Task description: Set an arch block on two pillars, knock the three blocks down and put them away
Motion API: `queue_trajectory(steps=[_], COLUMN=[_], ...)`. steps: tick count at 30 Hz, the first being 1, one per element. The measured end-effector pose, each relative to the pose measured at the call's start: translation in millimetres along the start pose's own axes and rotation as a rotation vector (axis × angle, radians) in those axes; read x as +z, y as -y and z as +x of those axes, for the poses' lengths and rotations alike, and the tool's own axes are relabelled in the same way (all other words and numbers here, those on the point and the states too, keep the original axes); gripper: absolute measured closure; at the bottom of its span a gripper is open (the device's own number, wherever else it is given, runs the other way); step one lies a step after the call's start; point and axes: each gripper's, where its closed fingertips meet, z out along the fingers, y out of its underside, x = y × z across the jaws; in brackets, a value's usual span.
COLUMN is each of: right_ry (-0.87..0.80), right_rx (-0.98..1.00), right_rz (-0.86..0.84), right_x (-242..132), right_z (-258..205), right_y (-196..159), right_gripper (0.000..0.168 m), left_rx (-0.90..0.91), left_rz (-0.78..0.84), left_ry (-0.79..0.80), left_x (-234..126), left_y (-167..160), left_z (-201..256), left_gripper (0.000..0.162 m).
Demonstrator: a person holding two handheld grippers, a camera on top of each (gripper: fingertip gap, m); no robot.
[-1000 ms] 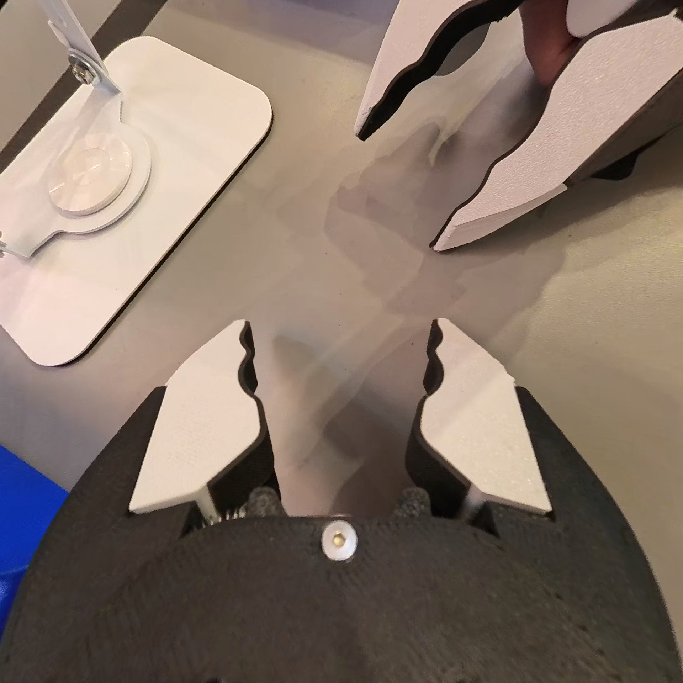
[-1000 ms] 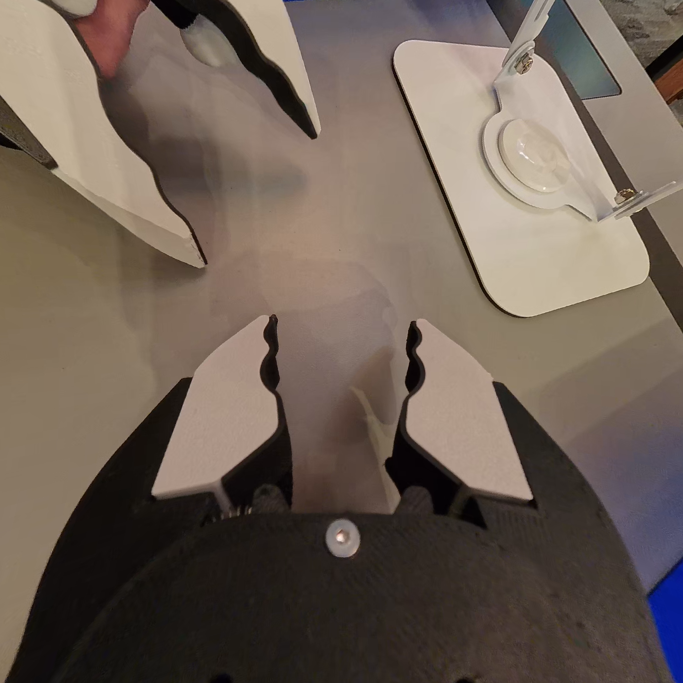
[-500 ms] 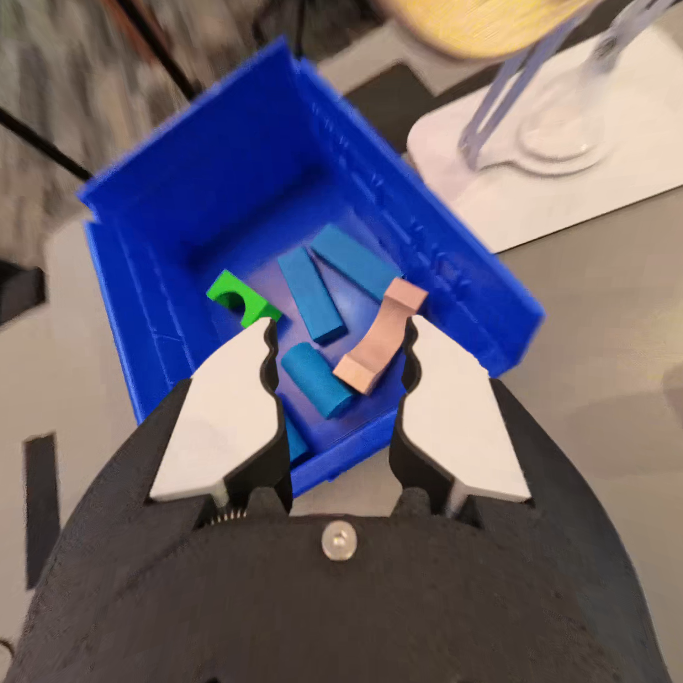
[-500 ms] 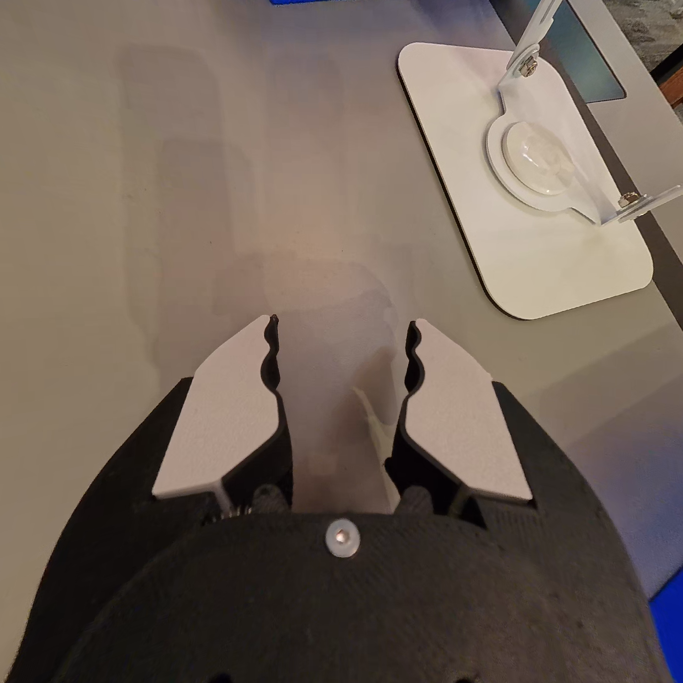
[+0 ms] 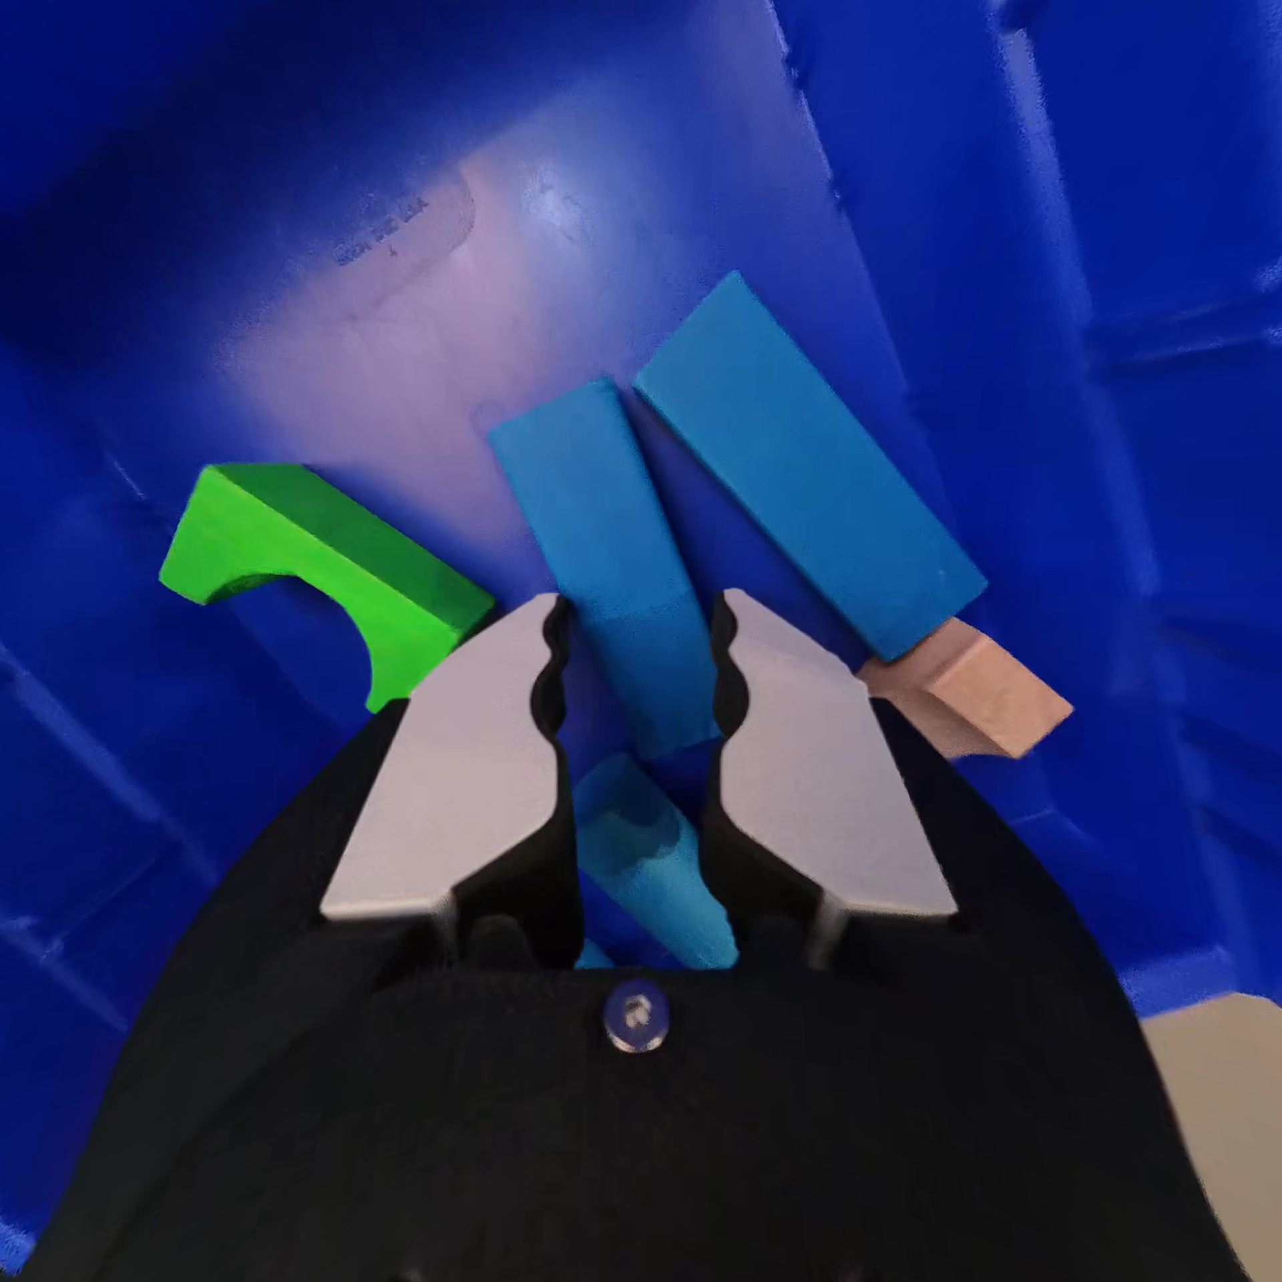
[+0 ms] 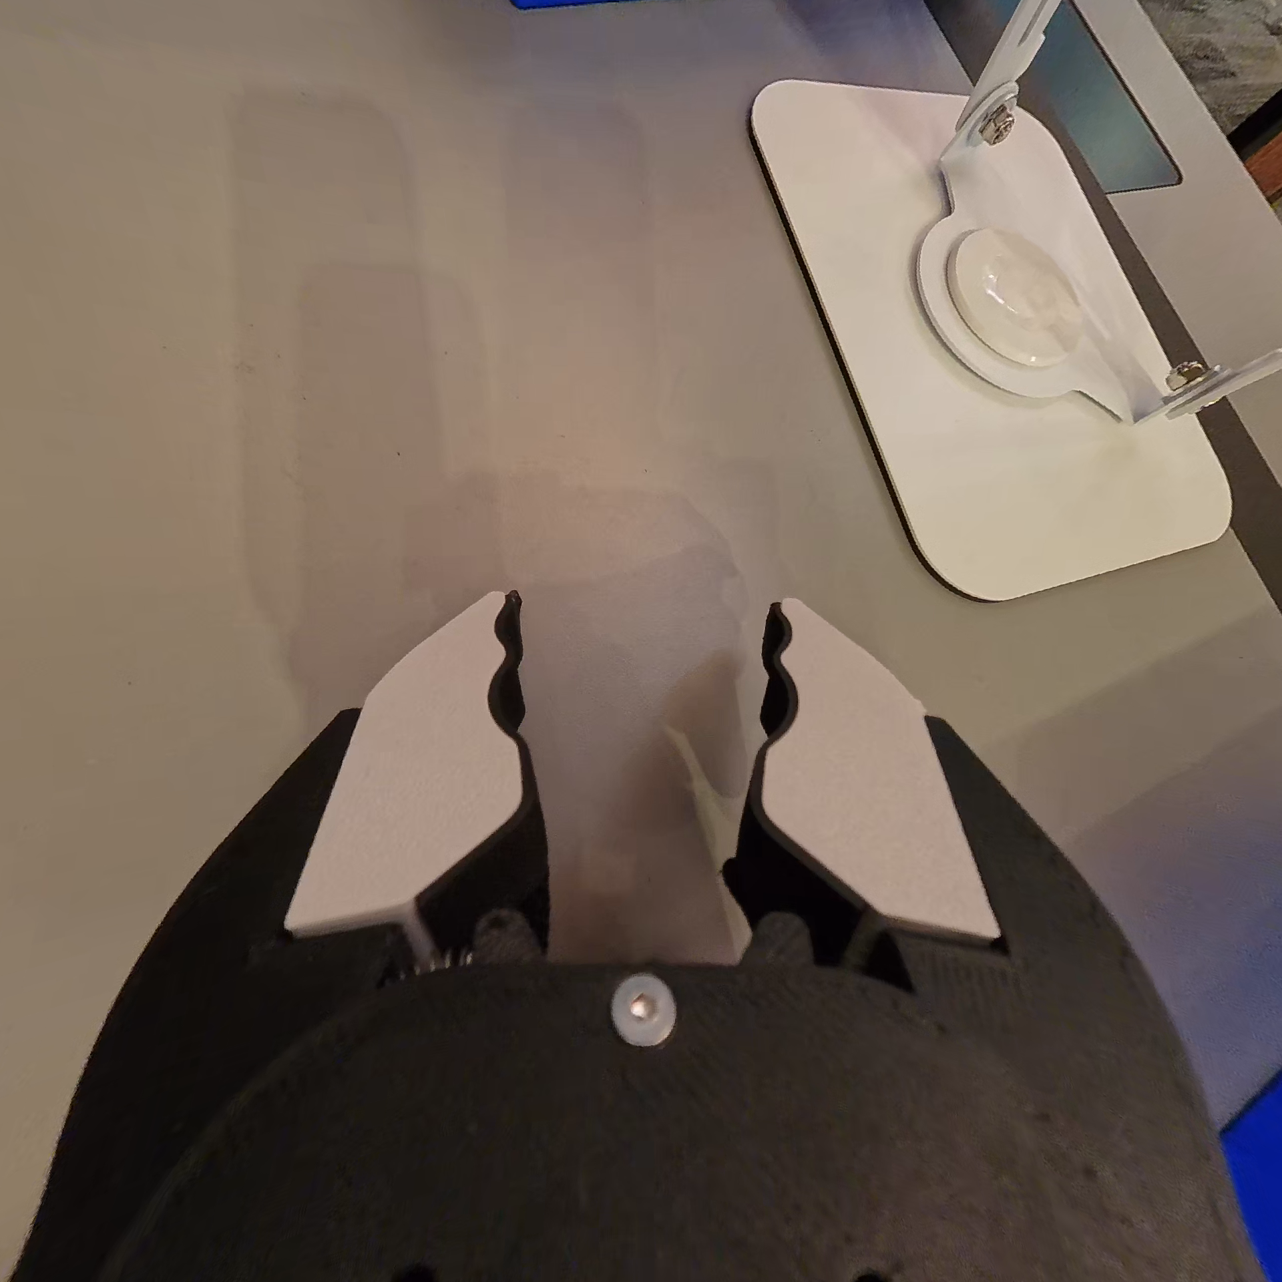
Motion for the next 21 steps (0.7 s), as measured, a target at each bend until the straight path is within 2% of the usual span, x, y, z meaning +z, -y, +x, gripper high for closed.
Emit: queue_trajectory(steps=[4, 6, 12, 16, 18, 21], right_ry=[0.0, 0.0, 0.001, 0.016, 0.065, 0.166], right_rx=[-0.002, -0.002, 0.001, 0.027, 0.045, 0.109], right_rz=[0.0, 0.001, 0.0, 0.062, 0.156, 0.343], right_x=[-0.2, -0.4, -1.0, -7.5, -17.9, -43.9], right_z=[-0.3, -0.3, -0.1, 1.2, -2.9, -11.6], right_y=[0.1, 0.0, -0.3, 7.8, 23.0, 54.2], right_gripper=[0.101, 0.101, 0.098, 0.099, 0.104, 0.109], left_rx=[0.014, 0.019, 0.042, 0.233, 0.395, 0.524], left_rz=[0.036, 0.107, 0.403, 0.75, 0.952, 1.035], left_ry=[0.009, 0.007, 0.012, -0.086, -0.209, -0.405], left_x=[1.7, -4.3, -64.5, -130.7, -164.7, -176.8], left_y=[6.6, 12.5, 15.4, 3.4, -10.3, -35.9], left_z=[-5.4, -5.8, -0.9, 53.5, 107.5, 185.7], left_gripper=[0.126, 0.126, 0.127, 0.127, 0.127, 0.127])
